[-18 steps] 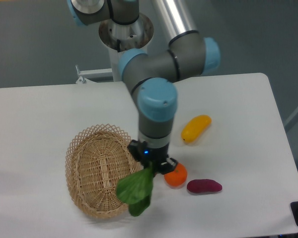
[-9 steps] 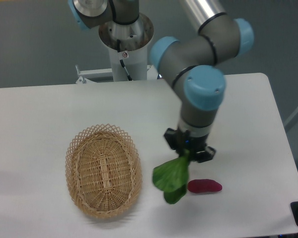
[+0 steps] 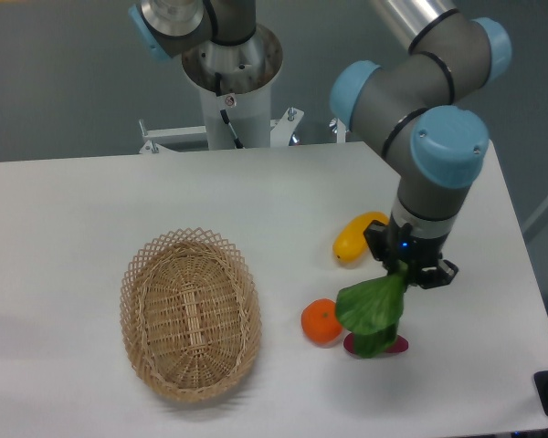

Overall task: Pick up the green vegetable from the basket
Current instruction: 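Carry the held bok choy up beside the purple sweet potato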

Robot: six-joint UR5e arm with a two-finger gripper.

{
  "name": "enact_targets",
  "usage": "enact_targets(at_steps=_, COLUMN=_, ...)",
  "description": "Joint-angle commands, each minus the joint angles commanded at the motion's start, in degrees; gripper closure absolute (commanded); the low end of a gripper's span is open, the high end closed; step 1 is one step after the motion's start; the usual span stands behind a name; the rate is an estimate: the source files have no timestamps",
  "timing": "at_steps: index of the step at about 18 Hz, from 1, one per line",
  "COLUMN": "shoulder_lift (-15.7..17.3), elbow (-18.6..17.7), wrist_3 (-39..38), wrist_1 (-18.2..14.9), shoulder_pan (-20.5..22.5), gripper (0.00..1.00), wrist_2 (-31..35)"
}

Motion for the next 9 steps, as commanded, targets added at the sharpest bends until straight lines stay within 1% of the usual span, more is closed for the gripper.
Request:
enact_targets(at_steps=2, shoulder_lift=-0.44, elbow=0.52, wrist_3=1.33, wrist_1=-0.09, shoulder_pan=1.05, gripper=0.87, wrist_2=0.0)
enact_targets(at_steps=6, shoulder_lift=-2.02, elbow=2.37, wrist_3=1.51, wrist_1=-0.35, shoulder_pan=1.41, gripper=0.88, wrist_2=0.61)
enact_targets(at_steps=9, shoulder_lift=-2.46, elbow=2.46, wrist_3=1.86, wrist_1=-0.09, shoulder_pan=1.41, gripper=0.9, wrist_2=1.58)
